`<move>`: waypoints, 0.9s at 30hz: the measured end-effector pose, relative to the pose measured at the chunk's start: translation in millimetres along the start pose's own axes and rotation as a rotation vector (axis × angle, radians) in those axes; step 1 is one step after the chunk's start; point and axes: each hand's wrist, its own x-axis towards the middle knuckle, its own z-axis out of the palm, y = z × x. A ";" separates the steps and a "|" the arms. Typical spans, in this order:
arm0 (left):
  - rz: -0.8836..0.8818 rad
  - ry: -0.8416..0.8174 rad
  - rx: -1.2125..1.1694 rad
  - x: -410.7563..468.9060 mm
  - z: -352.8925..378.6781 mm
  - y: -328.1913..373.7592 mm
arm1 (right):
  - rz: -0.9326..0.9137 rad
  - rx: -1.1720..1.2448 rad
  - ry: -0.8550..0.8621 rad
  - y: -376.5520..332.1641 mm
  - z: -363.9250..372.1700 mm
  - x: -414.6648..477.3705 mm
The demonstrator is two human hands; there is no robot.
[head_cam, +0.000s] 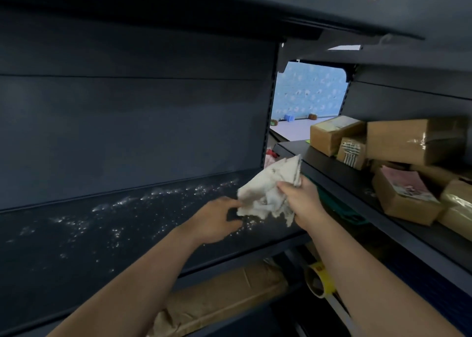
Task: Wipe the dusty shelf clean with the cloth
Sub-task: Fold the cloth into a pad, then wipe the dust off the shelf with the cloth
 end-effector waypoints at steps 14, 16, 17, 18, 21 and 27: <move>-0.422 -0.123 0.233 -38.4 -26.7 -67.8 | -0.476 -1.302 -0.295 67.9 15.0 26.1; -0.429 -0.118 0.230 -38.6 -28.3 -70.0 | -0.469 -1.253 -0.323 65.7 35.2 11.5; -0.434 -0.114 0.225 -38.4 -28.3 -71.4 | -0.499 -1.177 -0.314 66.3 44.5 5.9; -0.442 -0.116 0.222 -38.8 -27.8 -73.0 | -0.510 -1.086 -0.346 63.1 54.6 -2.3; -0.440 -0.111 0.233 -39.4 -25.9 -73.7 | -0.511 -0.810 -0.488 60.9 74.7 -14.6; -0.512 -0.036 0.241 -27.6 -39.2 -84.5 | -0.339 -0.507 -0.110 44.4 35.7 23.7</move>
